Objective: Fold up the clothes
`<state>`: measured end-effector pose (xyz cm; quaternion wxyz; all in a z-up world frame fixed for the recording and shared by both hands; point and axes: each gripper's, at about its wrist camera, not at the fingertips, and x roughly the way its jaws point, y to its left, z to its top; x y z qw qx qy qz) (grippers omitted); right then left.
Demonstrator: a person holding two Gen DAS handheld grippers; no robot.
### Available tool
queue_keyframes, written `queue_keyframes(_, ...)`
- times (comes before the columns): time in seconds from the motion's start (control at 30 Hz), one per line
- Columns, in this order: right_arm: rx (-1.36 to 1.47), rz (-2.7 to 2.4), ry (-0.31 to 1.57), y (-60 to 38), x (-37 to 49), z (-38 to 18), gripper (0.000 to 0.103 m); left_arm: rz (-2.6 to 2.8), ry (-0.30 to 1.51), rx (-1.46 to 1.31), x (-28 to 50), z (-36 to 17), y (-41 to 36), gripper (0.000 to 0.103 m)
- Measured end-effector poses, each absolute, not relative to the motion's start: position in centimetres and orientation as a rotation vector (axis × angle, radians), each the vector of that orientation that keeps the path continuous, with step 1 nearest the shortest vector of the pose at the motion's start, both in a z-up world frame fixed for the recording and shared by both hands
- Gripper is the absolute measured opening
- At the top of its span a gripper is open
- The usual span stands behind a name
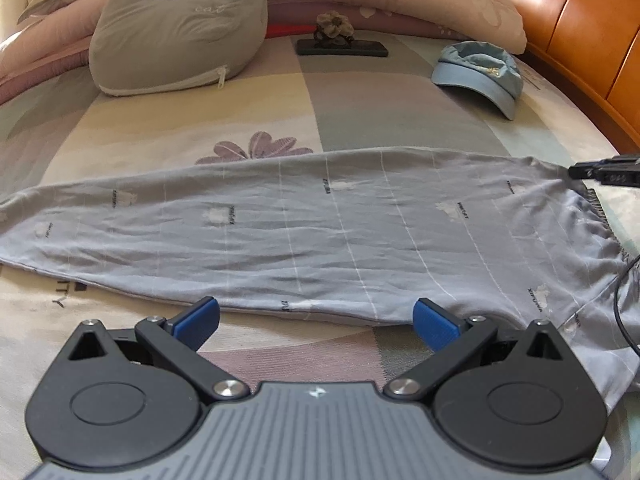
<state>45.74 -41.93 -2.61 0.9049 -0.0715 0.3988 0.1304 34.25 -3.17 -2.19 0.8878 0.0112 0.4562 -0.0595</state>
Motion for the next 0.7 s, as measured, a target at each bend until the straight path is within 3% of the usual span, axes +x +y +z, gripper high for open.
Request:
queue_keyframes(0.23,-0.032,0.418,0.803,-38.2,41.8,-0.2,0.045,-0.171,0.925,0.055,34.9,-1.9,-2.4,0.102)
queue_keyframes(0.47,-0.006,0.448,0.888,-32.6,37.7,-2.0,0.047,-0.252,0.871,0.137,37.1,-2.0,-0.5,0.102)
queue_keyframes(0.7,-0.019,0.335,0.886,-30.8,34.3,1.7,0.048,-0.264,0.873,0.174,39.6,-3.8,4.8,0.102)
